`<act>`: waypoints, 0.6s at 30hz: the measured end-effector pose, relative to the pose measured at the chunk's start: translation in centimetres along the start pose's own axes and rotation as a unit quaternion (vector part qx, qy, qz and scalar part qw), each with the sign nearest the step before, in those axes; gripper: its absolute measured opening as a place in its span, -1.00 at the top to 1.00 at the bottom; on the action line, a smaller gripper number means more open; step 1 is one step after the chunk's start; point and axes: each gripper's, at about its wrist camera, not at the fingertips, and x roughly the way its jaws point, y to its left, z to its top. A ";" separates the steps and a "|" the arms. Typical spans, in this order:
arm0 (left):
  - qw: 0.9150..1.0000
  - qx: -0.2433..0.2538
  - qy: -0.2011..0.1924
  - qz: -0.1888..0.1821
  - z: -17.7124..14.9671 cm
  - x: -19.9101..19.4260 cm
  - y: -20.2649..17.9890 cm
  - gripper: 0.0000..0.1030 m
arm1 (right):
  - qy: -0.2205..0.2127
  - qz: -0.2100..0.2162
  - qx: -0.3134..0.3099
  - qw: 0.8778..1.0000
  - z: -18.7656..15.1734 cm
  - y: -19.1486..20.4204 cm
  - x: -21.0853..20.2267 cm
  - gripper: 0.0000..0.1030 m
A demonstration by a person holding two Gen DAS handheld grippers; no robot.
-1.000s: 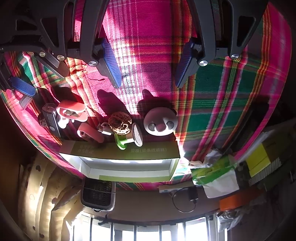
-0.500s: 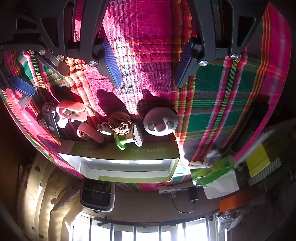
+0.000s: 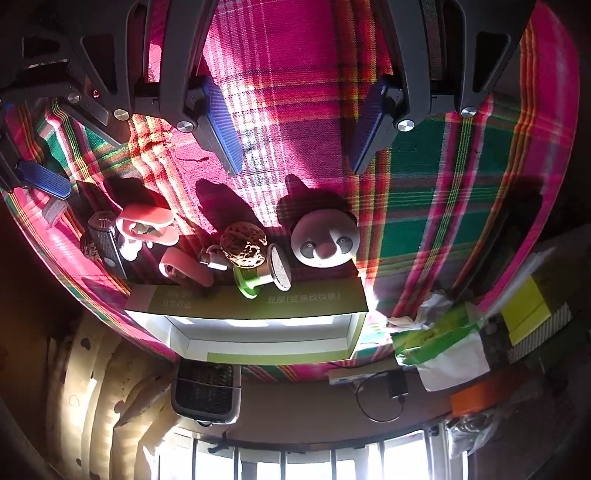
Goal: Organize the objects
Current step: 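Move the right tool toward the white round jar on the cloth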
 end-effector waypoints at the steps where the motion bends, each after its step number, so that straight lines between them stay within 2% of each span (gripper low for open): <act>1: 1.000 0.001 -0.001 -0.002 0.0 0.0 0.0 -0.13 | -0.006 0.001 -0.003 1.000 -0.1 0.0 -0.2 -0.72; 6: 1.000 0.004 -0.002 -0.011 0.1 0.1 0.4 -0.13 | -0.023 0.007 0.005 1.000 -0.5 -1.0 -1.2 -0.72; 12: 1.000 0.004 -0.002 -0.020 0.3 0.2 0.9 -0.13 | -0.028 -0.014 0.037 0.999 -1.2 -3.5 -2.0 -0.72; 18: 1.000 -0.010 -0.002 -0.020 0.7 0.6 2.2 -0.13 | -0.027 -0.054 0.076 0.995 -1.4 -6.1 -2.1 -0.72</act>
